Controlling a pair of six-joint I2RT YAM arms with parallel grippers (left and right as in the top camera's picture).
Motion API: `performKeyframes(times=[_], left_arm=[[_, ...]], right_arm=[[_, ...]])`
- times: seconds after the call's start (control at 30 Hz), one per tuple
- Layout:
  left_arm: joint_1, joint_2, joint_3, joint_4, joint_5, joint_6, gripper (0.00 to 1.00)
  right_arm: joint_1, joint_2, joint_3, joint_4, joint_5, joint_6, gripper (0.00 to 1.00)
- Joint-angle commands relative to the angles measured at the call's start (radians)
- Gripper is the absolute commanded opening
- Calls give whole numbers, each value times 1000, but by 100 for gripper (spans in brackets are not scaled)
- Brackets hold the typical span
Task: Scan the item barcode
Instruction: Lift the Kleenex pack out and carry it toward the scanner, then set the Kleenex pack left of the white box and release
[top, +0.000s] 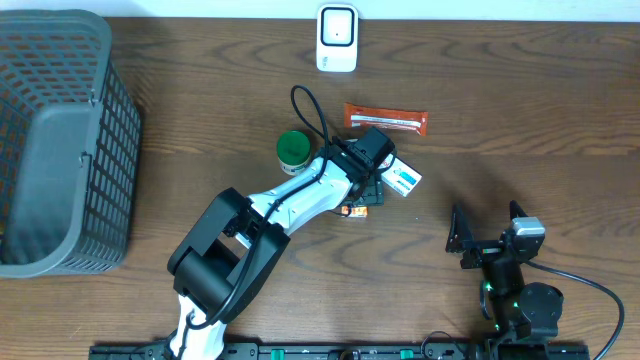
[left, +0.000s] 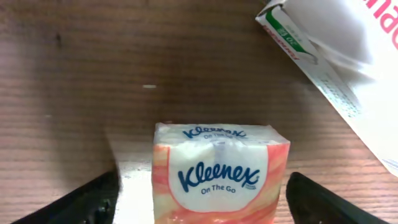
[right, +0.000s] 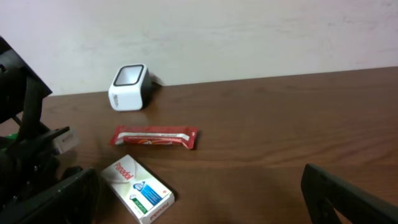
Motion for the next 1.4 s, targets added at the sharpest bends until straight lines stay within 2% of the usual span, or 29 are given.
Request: performKeyframes(times=[0.0,0.3,0.7,0.83,0.9,0.97,1.37], left_arm=[[3,5,-9,-10,-40,5,89],[2,-188,-9,-74,-55,142,90],[2,-404,-9,-237,-285,142,91],[3,-444,-9,-297,-407,142,91],[3,-469,-9,-318,-468,142,98],[6,-502,-9,-333,-510,142,99],[75,-634,-9,-336,-527,146,99]], right_arm=[[5,-2,-1,-4,-5,-15,99],[5,-2,-1,-4,-5,-15,99],[5,-2,-1,-4,-5,-15,99],[5,-2,-1,-4,-5,-15,99],[5,-2,-1,-4,-5,-15,99],[5,-2,-1,-4,-5,-15,99],[9,-2,-1,-4,-5,-15,99]])
